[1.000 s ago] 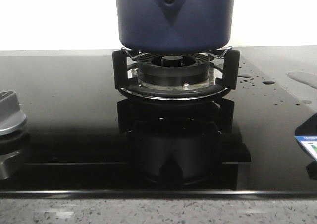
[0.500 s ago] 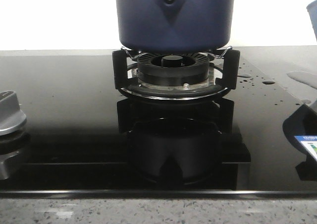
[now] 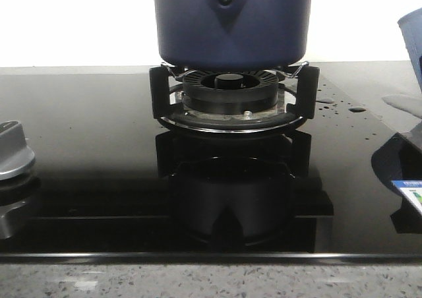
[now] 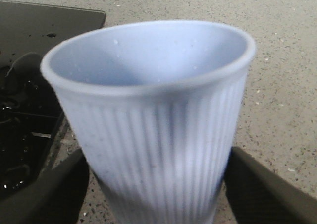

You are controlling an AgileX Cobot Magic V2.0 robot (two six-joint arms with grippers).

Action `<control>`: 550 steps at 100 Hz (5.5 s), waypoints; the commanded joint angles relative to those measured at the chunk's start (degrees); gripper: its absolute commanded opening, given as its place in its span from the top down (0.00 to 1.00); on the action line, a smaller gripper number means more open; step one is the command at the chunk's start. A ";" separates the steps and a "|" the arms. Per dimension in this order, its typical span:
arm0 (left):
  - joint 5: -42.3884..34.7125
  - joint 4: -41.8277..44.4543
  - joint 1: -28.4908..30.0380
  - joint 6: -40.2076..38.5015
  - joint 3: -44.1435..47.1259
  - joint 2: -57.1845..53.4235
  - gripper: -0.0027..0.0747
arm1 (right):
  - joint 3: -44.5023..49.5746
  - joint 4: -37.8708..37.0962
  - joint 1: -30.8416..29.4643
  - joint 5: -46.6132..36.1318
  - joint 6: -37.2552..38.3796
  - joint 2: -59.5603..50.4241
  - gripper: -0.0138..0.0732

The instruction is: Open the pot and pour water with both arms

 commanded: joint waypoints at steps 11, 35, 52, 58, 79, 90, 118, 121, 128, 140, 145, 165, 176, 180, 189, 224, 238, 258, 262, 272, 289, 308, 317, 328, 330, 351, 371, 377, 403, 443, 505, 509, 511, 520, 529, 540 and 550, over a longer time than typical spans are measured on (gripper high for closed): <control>-1.17 -6.11 -0.06 -0.65 -1.71 -1.64 0.64 | -1.33 -0.38 -0.28 0.50 0.21 -0.92 0.13; -1.17 -6.11 -0.06 -0.65 -1.71 -1.64 0.64 | -1.33 -0.38 -0.28 -1.31 0.21 -5.76 0.13; -1.17 -6.11 -0.06 -0.65 -1.71 -1.64 0.64 | -1.33 -0.99 -0.28 -1.31 0.21 -10.50 0.13; -1.28 -6.11 -0.06 -0.65 -1.71 -1.64 0.64 | -1.33 -1.09 -0.28 -1.21 0.21 -11.96 0.13; -3.29 -6.11 -0.79 -0.65 -1.71 -1.34 0.64 | -1.65 -1.09 -0.28 -1.10 0.21 -18.59 0.13; -5.23 -6.11 -3.33 -0.30 -1.71 0.49 0.64 | -1.98 -1.09 -0.28 -1.21 0.21 -22.78 0.13; -11.83 -6.11 -10.47 0.13 -1.71 9.89 0.64 | -1.98 -1.09 -0.28 -6.70 0.21 -33.70 0.40; -12.28 -6.26 -10.97 0.80 -1.71 10.95 0.64 | -1.98 -1.09 -0.28 -7.38 0.21 -34.53 0.47; -12.50 -7.27 -11.65 3.20 -1.71 13.55 0.64 | -1.98 -1.09 -0.28 -9.15 0.21 -36.41 0.67; -12.40 -10.82 -12.05 5.03 -1.71 17.46 0.64 | -1.98 -1.35 -0.28 -12.02 0.21 -38.56 0.92; -12.40 -11.60 -12.05 5.39 -1.71 18.80 0.64 | -1.98 -1.60 -0.28 -13.24 0.21 -38.99 0.92; -12.63 -11.81 -12.05 5.77 -1.71 22.66 0.64 | -1.98 -1.59 -0.28 -14.83 0.21 -39.49 0.92; -12.63 -11.85 -12.05 5.77 -1.71 23.67 0.64 | -1.98 -1.59 -0.28 -14.83 0.21 -39.49 0.92; -12.75 -11.73 -12.05 5.77 -1.71 23.79 0.64 | -1.98 -1.59 -0.28 -14.83 0.21 -39.49 0.92; -14.05 -11.85 -12.05 5.77 -1.71 23.91 0.64 | -1.98 -1.59 -0.28 -14.83 0.21 -39.49 0.92; -14.38 -11.75 -11.94 7.41 -1.71 23.37 0.13 | -1.98 -1.59 -0.28 -14.83 0.21 -39.49 0.92; -14.16 -11.60 -10.51 5.64 -1.71 18.45 0.29 | -1.98 -1.59 -0.28 -15.09 0.21 -39.49 0.92; -13.05 -1.22 -4.45 -4.73 -1.71 6.36 0.82 | -1.88 -3.09 -0.28 -18.88 0.21 -39.60 0.92; -11.40 3.28 -3.15 -6.94 -1.71 3.68 0.89 | -1.88 -3.09 -0.28 -19.56 0.21 -39.60 0.92; -7.98 12.61 0.56 -12.87 -0.37 -2.98 0.99 | -1.88 -3.09 -0.14 -20.63 0.21 -39.60 0.92; -11.30 16.80 4.61 -14.62 11.54 -19.19 0.99 | -1.88 -3.09 1.80 -20.73 0.21 -39.60 0.92; -27.00 15.40 4.89 -14.62 33.43 -39.93 0.99 | -1.88 -3.09 2.43 -20.61 0.21 -39.60 0.92; -34.60 12.52 4.89 -14.62 43.94 -49.70 0.99 | -1.88 -3.09 2.34 -20.61 0.21 -39.60 0.92; -38.90 7.98 4.89 -14.62 53.96 -59.42 0.99 | -1.88 -3.09 2.34 -20.61 0.21 -39.60 0.92; -38.91 7.54 4.89 -14.62 55.35 -60.96 0.99 | -1.88 -3.09 2.34 -20.61 0.21 -39.60 0.92; -39.01 7.06 4.89 -15.90 61.02 -67.95 0.99 | -1.88 -3.09 2.34 -20.61 0.21 -39.60 0.92; -40.40 7.17 4.89 -15.90 61.02 -67.95 0.99 | -1.88 -3.09 2.34 -20.61 0.21 -39.60 0.92; -41.05 7.06 4.89 -15.90 61.02 -67.95 0.99 | -1.88 -3.09 2.34 -20.61 0.21 -39.60 0.92; -40.94 7.18 4.89 -15.43 61.02 -67.95 0.99 | -1.88 -3.09 2.34 -20.61 0.21 -39.60 0.92; -54.40 64.67 5.01 -54.60 68.48 -67.94 0.99 | -1.88 -3.09 2.34 -20.61 0.21 -39.60 0.92; -50.98 79.34 10.52 -68.63 88.64 -77.71 0.99 | -1.88 -3.09 2.34 -20.61 0.21 -39.60 0.92; -49.82 79.34 11.33 -68.63 88.64 -77.73 0.99 | -1.88 -3.09 2.34 -20.61 0.21 -39.60 0.92; -49.35 79.34 11.58 -68.63 88.64 -77.56 0.99 | -1.88 -3.09 2.34 -20.61 0.21 -39.60 0.92; -49.33 79.09 12.27 -68.63 88.64 -77.46 0.99 | -1.88 -3.09 2.34 -20.61 0.21 -39.60 0.92; -49.33 79.09 12.25 -68.63 88.64 -77.46 0.99 | -1.88 -3.09 2.34 -20.61 0.21 -39.60 0.92; -49.33 79.09 12.25 -68.63 88.64 -77.46 0.99 | -1.88 -3.09 2.34 -20.61 0.21 -39.60 0.92; -49.33 79.09 12.25 -68.63 88.64 -77.46 0.99 | -1.88 -3.09 2.34 -20.61 0.21 -39.60 0.92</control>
